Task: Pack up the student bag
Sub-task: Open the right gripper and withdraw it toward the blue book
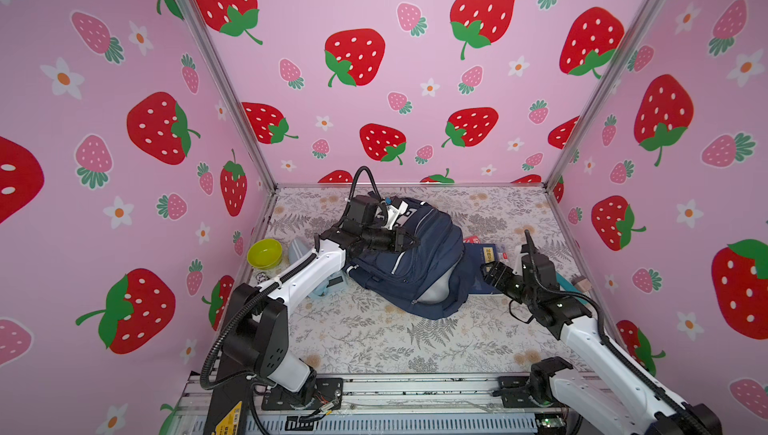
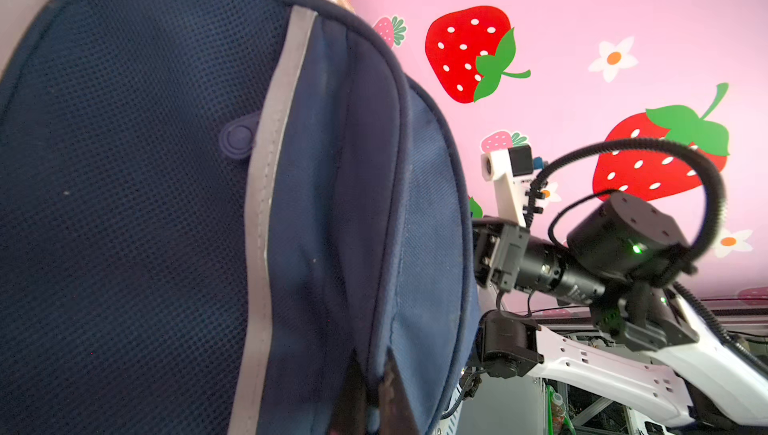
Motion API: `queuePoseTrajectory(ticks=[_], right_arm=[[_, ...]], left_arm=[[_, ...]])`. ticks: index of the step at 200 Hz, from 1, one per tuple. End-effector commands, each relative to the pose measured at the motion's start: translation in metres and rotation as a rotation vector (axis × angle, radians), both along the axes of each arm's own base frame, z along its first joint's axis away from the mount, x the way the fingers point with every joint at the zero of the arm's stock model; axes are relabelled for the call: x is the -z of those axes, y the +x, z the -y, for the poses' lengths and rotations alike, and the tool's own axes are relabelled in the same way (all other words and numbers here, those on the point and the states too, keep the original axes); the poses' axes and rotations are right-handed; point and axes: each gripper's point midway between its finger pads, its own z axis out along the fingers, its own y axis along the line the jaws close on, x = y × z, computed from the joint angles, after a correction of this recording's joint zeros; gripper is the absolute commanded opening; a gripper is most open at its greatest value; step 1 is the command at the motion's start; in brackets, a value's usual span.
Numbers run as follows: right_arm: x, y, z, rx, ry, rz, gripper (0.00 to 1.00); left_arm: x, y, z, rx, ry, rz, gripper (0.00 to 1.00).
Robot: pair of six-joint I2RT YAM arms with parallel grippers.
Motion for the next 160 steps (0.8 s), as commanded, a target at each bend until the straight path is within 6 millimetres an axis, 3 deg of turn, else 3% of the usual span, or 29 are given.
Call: queuePoseTrajectory(ticks=[1, 35, 48, 74, 123, 160], right_arm=[[0.016, 0.003, 0.009, -0.095, -0.084, -0.077, 0.80], [0.049, 0.021, 0.031, -0.087, -0.127, -0.167, 0.71], [0.058, 0.023, 0.026, -0.132, -0.077, -0.182, 0.64], [0.069, 0.026, 0.016, -0.200, -0.042, -0.202, 0.60], [0.085, 0.027, 0.014, -0.217, -0.040, -0.230, 0.52], [0.089, 0.026, 0.014, -0.217, -0.035, -0.239, 0.13]], left_arm=[[-0.034, -0.004, -0.001, 0.033, -0.076, 0.109, 0.00], [-0.004, -0.003, -0.004, 0.024, -0.024, 0.031, 0.00], [0.007, -0.002, -0.005, 0.014, 0.000, 0.003, 0.00], [0.018, -0.004, -0.009, 0.005, 0.046, -0.033, 0.00], [0.036, -0.010, -0.018, -0.014, 0.107, -0.061, 0.00], [0.043, -0.009, -0.017, -0.022, 0.096, -0.086, 0.00]])
